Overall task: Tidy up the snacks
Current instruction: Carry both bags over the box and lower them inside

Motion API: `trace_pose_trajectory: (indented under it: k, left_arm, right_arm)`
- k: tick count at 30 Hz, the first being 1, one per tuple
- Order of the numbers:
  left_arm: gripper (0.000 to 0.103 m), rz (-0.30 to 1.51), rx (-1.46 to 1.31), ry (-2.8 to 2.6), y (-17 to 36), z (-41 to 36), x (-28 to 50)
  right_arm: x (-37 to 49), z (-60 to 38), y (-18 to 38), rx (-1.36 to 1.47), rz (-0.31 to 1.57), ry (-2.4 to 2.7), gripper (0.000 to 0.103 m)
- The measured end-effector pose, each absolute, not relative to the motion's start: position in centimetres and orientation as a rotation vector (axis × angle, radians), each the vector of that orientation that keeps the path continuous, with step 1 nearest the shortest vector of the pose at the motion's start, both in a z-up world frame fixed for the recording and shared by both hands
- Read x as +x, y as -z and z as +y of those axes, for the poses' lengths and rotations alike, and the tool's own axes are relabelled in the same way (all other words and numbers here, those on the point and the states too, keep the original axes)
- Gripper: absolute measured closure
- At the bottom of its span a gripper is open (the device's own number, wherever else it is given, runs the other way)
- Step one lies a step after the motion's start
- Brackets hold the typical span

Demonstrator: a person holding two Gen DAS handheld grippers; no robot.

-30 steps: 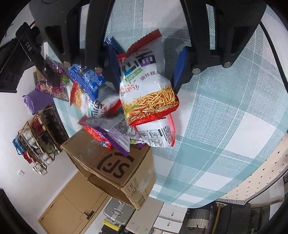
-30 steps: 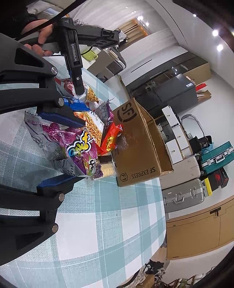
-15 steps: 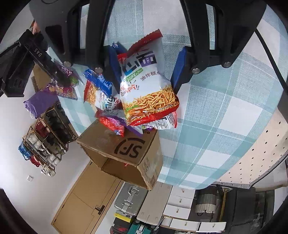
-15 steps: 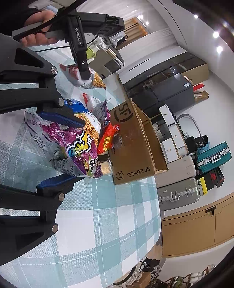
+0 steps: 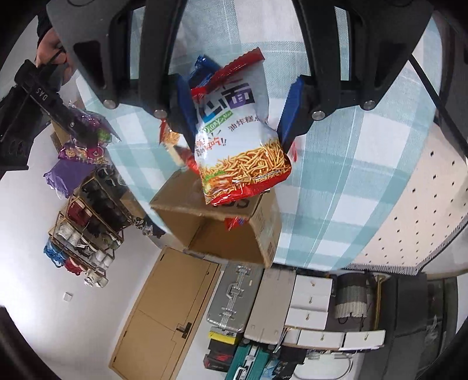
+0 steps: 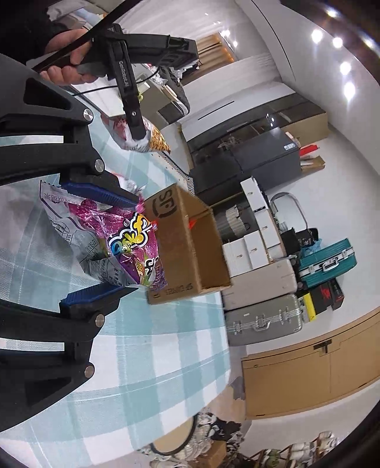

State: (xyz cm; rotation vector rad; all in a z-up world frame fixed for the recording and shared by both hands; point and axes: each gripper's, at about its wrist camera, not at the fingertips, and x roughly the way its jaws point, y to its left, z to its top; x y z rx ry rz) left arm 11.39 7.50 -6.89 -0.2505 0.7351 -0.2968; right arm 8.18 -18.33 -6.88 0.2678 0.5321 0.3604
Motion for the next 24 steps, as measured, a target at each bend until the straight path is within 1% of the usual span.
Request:
trace_pose_trajectory:
  k: [7,15,24]
  left_arm:
    - [0.054,0.659,-0.176,0.344,1.1,6.2,12.0]
    - [0.054,0.632,-0.132,0.449,-5.7,3.9,12.9]
    - [0.054,0.599,-0.086,0.451,-11.0,1.7,15.9]
  right_arm:
    - [8.4,-18.4,0.5,0.267,0.453,-0.422,0.052]
    - [10.1,-17.5,-4.8,0.257,0.415,-0.480,0.052]
    - [12.9,-16.1,-10.3,0.222,0.380,-0.504,0.052]
